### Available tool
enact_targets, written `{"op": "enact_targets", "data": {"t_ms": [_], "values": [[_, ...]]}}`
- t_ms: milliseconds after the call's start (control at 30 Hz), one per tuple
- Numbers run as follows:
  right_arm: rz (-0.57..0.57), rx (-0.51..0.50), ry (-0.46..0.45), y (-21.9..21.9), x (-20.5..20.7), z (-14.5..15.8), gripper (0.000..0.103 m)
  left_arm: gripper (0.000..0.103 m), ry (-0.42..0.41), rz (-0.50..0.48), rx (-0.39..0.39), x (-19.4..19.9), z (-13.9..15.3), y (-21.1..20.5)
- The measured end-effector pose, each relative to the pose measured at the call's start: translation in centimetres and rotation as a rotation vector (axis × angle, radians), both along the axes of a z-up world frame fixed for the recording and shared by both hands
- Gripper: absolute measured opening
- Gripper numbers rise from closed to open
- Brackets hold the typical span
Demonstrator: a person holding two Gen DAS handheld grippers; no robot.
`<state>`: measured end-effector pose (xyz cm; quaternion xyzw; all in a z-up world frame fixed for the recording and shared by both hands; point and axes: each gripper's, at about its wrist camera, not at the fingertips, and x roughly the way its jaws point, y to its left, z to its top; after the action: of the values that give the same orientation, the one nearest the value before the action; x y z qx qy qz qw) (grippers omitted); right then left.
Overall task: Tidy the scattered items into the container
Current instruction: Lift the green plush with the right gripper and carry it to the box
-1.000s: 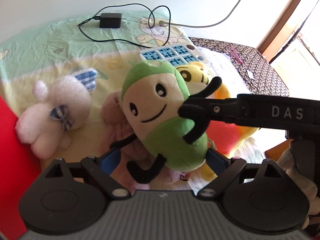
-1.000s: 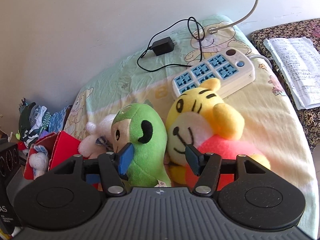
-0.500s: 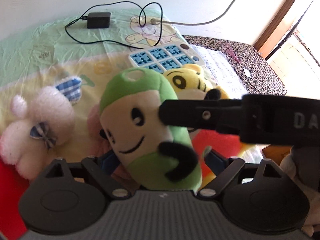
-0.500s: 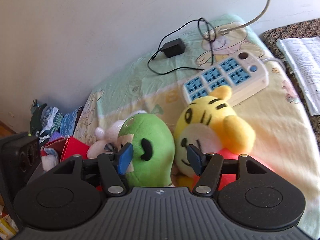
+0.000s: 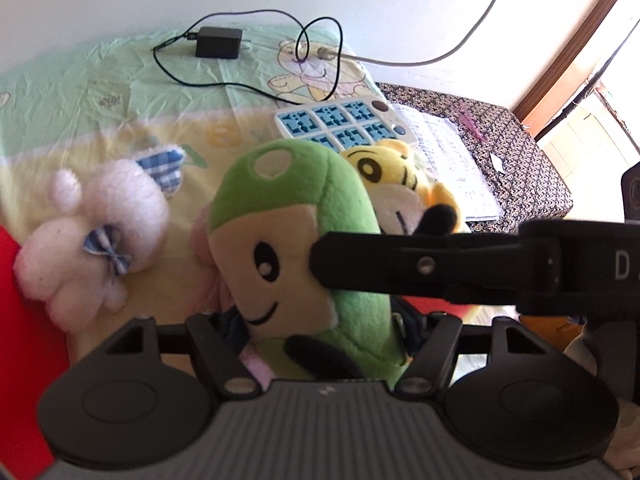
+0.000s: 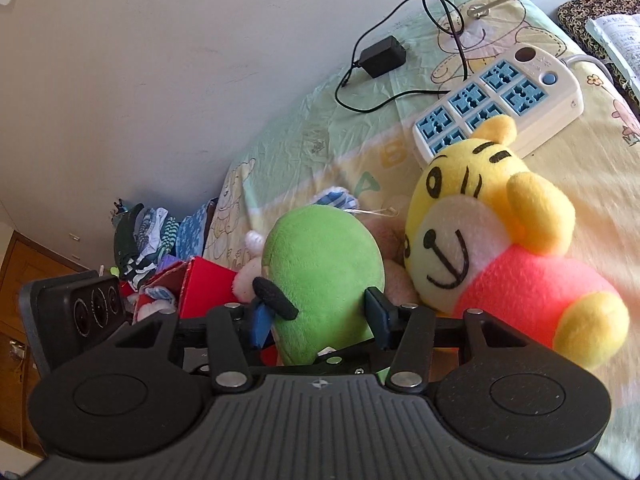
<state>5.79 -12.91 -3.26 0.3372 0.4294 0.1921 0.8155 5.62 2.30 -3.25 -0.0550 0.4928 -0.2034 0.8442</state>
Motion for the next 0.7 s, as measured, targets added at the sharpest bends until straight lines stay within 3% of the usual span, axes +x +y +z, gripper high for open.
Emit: {"op": "enact_targets", "data": {"t_ms": [400,700], "values": [[0.069,-0.011,-0.026,1.3,-5.0,1.7,0.052,0.069,-0.018,-0.024,0.027,-6.3,2.0,0.1],[0.167,0.024,0.022,4.0,-8.0,0.3,0.052,0.069,0.022,0.017,0.063,-11.9,1.2,2.3]]}}
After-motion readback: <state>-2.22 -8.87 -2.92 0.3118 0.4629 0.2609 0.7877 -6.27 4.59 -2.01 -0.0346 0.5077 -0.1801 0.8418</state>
